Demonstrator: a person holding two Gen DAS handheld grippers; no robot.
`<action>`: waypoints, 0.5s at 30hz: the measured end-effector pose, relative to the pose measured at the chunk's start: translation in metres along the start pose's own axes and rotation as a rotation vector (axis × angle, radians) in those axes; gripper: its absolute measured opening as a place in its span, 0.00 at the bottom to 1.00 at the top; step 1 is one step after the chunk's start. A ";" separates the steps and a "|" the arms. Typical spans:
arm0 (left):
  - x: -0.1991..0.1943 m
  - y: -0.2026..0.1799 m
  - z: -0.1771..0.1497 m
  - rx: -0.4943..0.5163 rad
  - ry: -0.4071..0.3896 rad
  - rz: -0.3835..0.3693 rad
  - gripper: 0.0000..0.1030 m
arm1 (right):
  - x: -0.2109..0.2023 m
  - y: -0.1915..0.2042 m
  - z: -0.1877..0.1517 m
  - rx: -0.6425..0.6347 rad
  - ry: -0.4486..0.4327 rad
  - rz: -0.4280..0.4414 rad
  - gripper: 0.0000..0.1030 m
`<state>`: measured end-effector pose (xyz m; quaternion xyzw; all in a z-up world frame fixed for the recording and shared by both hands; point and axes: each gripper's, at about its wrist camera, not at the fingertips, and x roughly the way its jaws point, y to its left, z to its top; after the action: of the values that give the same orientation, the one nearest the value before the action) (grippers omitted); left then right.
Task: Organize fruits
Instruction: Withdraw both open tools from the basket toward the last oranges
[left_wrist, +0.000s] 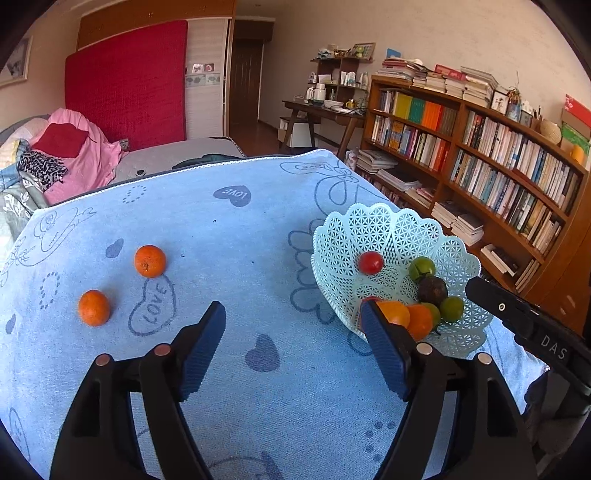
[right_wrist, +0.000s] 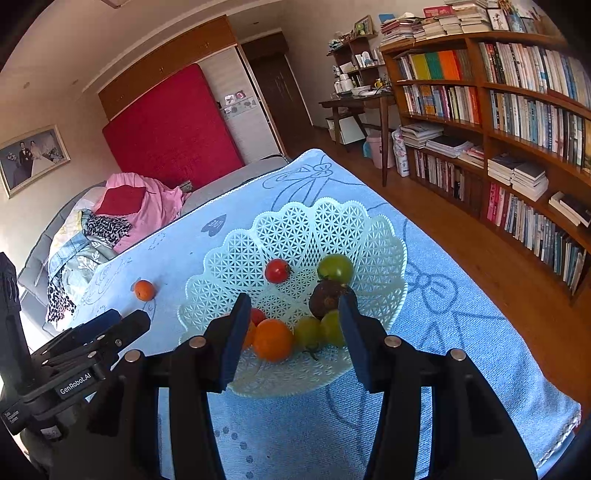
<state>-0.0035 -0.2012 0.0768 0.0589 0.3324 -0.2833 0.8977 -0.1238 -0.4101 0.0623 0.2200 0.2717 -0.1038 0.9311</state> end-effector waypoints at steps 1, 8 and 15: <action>0.000 0.002 0.001 -0.005 0.002 0.007 0.78 | 0.000 0.001 0.000 -0.001 -0.002 0.002 0.60; -0.005 0.030 -0.002 -0.053 0.008 0.071 0.82 | 0.004 0.023 -0.001 -0.012 0.001 0.042 0.61; -0.010 0.066 -0.002 -0.122 0.008 0.133 0.82 | 0.012 0.053 0.001 -0.052 0.011 0.089 0.61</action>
<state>0.0255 -0.1413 0.0758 0.0274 0.3479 -0.2019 0.9151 -0.0964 -0.3645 0.0751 0.2083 0.2694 -0.0541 0.9387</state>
